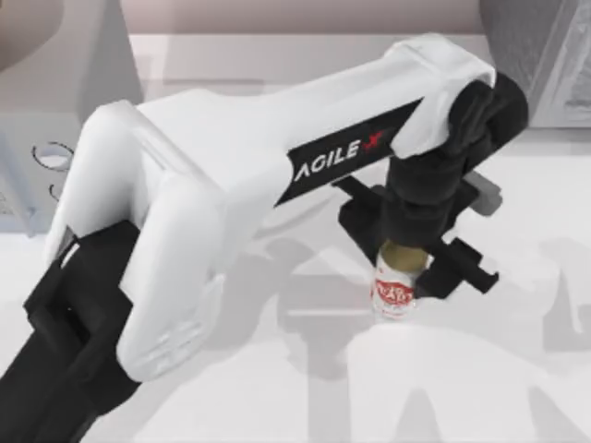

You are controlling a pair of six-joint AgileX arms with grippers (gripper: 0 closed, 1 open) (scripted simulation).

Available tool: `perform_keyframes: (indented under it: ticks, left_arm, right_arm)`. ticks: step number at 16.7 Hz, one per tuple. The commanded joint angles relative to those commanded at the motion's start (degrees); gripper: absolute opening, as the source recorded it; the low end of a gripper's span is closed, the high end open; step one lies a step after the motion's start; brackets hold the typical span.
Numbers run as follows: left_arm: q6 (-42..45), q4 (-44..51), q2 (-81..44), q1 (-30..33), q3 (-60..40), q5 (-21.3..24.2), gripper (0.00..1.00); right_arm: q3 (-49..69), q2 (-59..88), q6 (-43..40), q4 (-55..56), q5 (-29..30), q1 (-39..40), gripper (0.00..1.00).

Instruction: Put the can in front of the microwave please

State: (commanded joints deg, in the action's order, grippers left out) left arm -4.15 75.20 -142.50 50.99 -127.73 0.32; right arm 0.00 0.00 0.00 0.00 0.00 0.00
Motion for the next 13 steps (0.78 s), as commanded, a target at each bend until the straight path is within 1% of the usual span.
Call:
perform_keyframes:
  ticks: [3, 4, 13]
  left_arm:
    - [0.0, 0.0, 0.0, 0.0, 0.0, 0.0, 0.02]
    - [0.0, 0.0, 0.0, 0.0, 0.0, 0.0, 0.0]
    - [0.08, 0.23, -0.11, -0.07, -0.22, 0.0, 0.0]
  right_arm:
    - [0.0, 0.0, 0.0, 0.0, 0.0, 0.0, 1.0]
    - [0.0, 0.0, 0.0, 0.0, 0.0, 0.0, 1.0]
    - [0.0, 0.0, 0.0, 0.0, 0.0, 0.0, 1.0]
